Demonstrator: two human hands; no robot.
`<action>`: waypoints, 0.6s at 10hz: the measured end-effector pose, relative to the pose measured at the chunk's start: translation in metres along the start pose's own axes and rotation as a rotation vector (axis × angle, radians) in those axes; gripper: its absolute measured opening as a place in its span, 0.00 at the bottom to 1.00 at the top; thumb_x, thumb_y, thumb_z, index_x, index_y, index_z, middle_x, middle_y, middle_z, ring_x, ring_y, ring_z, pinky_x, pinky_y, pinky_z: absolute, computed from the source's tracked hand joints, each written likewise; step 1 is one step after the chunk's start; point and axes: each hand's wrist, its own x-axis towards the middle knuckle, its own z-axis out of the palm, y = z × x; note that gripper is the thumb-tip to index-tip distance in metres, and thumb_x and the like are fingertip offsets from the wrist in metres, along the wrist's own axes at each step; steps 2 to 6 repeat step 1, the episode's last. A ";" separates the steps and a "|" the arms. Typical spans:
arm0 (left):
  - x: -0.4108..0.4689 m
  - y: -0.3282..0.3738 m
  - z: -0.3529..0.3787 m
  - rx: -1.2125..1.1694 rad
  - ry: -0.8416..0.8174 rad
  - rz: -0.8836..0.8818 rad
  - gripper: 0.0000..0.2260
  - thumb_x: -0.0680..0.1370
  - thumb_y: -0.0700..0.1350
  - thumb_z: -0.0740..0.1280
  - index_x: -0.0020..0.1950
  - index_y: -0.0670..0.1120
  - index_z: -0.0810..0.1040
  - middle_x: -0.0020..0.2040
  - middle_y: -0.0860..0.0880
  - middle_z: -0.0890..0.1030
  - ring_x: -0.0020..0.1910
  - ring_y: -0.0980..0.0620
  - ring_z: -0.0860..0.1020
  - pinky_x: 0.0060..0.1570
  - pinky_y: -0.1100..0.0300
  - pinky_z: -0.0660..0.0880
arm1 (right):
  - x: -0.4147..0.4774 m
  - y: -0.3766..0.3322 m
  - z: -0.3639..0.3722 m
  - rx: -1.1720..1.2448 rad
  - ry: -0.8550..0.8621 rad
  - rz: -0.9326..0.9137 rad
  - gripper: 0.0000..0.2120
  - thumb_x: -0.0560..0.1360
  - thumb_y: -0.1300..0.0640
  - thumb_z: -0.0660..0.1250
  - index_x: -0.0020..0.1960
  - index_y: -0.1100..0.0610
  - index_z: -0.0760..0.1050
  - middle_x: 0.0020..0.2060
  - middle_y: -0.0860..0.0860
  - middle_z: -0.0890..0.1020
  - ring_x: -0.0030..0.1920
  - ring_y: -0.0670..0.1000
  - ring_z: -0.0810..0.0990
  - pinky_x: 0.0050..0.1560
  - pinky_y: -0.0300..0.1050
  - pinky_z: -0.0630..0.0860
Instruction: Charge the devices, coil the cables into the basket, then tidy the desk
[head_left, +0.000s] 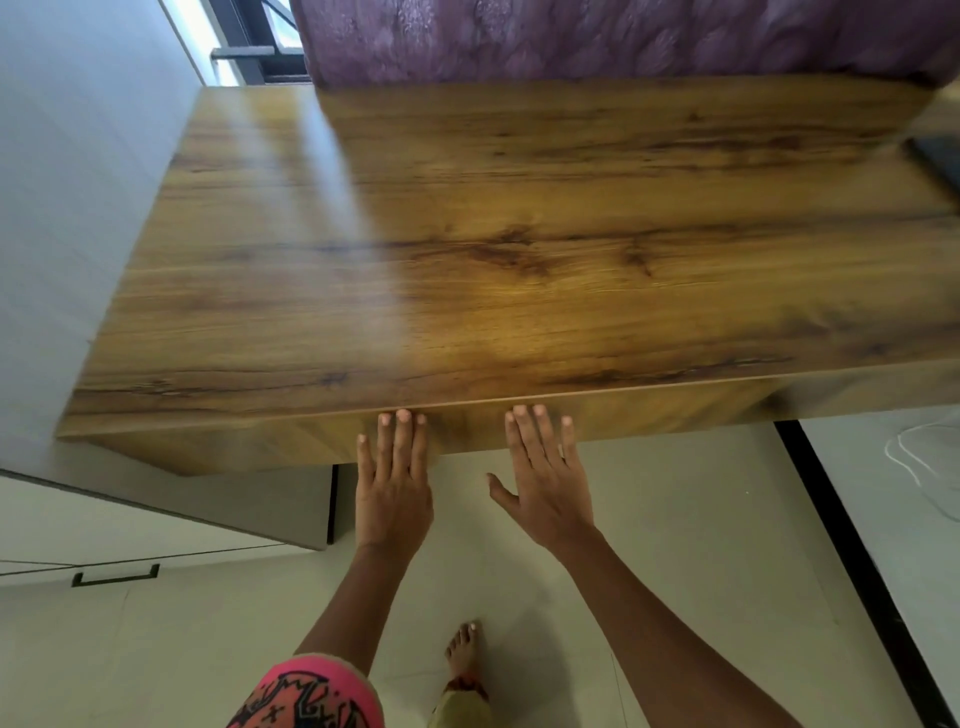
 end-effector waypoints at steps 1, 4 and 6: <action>-0.011 0.015 -0.015 -0.130 0.065 -0.057 0.35 0.71 0.41 0.53 0.75 0.37 0.40 0.75 0.40 0.35 0.75 0.42 0.39 0.73 0.46 0.42 | -0.010 0.019 -0.019 0.039 0.003 0.043 0.44 0.73 0.40 0.57 0.75 0.62 0.39 0.73 0.58 0.54 0.75 0.57 0.50 0.74 0.54 0.40; -0.011 0.015 -0.015 -0.130 0.065 -0.057 0.35 0.71 0.41 0.53 0.75 0.37 0.40 0.75 0.40 0.35 0.75 0.42 0.39 0.73 0.46 0.42 | -0.010 0.019 -0.019 0.039 0.003 0.043 0.44 0.73 0.40 0.57 0.75 0.62 0.39 0.73 0.58 0.54 0.75 0.57 0.50 0.74 0.54 0.40; -0.011 0.015 -0.015 -0.130 0.065 -0.057 0.35 0.71 0.41 0.53 0.75 0.37 0.40 0.75 0.40 0.35 0.75 0.42 0.39 0.73 0.46 0.42 | -0.010 0.019 -0.019 0.039 0.003 0.043 0.44 0.73 0.40 0.57 0.75 0.62 0.39 0.73 0.58 0.54 0.75 0.57 0.50 0.74 0.54 0.40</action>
